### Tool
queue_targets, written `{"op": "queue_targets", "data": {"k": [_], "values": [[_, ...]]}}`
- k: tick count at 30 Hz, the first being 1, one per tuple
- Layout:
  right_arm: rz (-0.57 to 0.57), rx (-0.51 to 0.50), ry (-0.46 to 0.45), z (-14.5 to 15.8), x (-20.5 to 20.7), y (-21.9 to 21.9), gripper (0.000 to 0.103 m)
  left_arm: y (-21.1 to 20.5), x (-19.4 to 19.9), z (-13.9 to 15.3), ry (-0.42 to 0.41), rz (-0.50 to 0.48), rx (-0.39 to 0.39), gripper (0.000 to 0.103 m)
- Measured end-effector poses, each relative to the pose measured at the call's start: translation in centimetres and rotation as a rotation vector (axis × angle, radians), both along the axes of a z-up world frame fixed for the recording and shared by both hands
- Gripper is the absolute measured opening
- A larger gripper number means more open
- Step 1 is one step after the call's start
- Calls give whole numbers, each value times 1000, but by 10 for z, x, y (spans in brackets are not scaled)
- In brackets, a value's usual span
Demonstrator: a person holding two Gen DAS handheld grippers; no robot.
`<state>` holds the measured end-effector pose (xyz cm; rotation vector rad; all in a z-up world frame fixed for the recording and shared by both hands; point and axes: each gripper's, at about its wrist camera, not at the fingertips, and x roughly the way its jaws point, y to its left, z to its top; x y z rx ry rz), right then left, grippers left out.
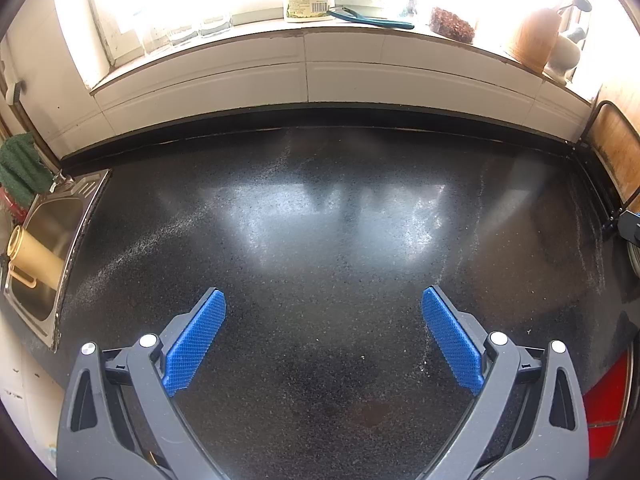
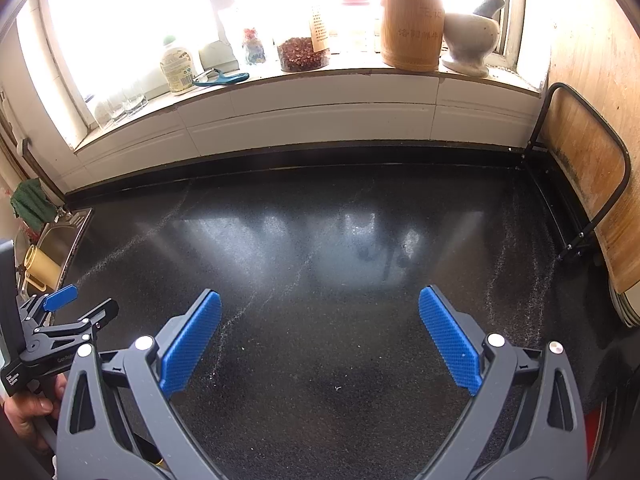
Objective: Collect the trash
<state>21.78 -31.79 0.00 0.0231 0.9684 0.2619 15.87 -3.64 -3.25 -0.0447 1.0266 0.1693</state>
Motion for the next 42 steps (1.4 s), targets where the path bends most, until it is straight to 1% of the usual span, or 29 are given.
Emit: {"op": "queue_targets", "data": {"k": [11,18,21,23,24,25,27,28,29,32,33,35,36,39,40,41,42], "values": [[4,5,9,-2,6,0,96,0,1,0,2,-4,7,96],[6,7,21,-7,11,-3,96,-3,5,-4,3,-19,26,96],[4,8,29,-11,14,-6,96,-4,9,-9,17,-23,33,96],[4,10,34,-16,17,-8,96,-2,13,-17,28,-31,12,96],[6,8,33,-20,19,-10,96,-1,13,-21,22,-32,10,96],[8,4,25,-25,20,-11,96,1,14,-26,6,-30,13,96],[11,15,22,-46,26,-23,96,13,16,-45,-6,-24,17,96],[-9,-13,32,-63,32,-34,96,20,17,-56,-1,-21,17,96],[-20,-27,36,-74,36,-44,96,31,18,-69,-1,-18,24,96],[-64,-111,-14,-114,50,-91,96,67,22,-102,24,19,58,96],[-76,-132,-19,-124,54,-104,96,78,24,-112,39,31,68,96],[-95,-150,3,-146,64,-126,96,98,27,-126,69,55,71,96],[-104,-154,24,-157,70,-136,96,104,27,-130,68,64,67,96],[-118,-153,51,-175,80,-150,96,120,27,-133,15,78,26,96],[-117,-143,51,-179,81,-151,96,123,27,-135,3,77,12,96],[-118,-121,30,-180,80,-152,96,126,27,-136,-13,71,3,96],[-117,-122,12,-181,79,-152,96,127,27,-136,-26,64,-2,96]]}}
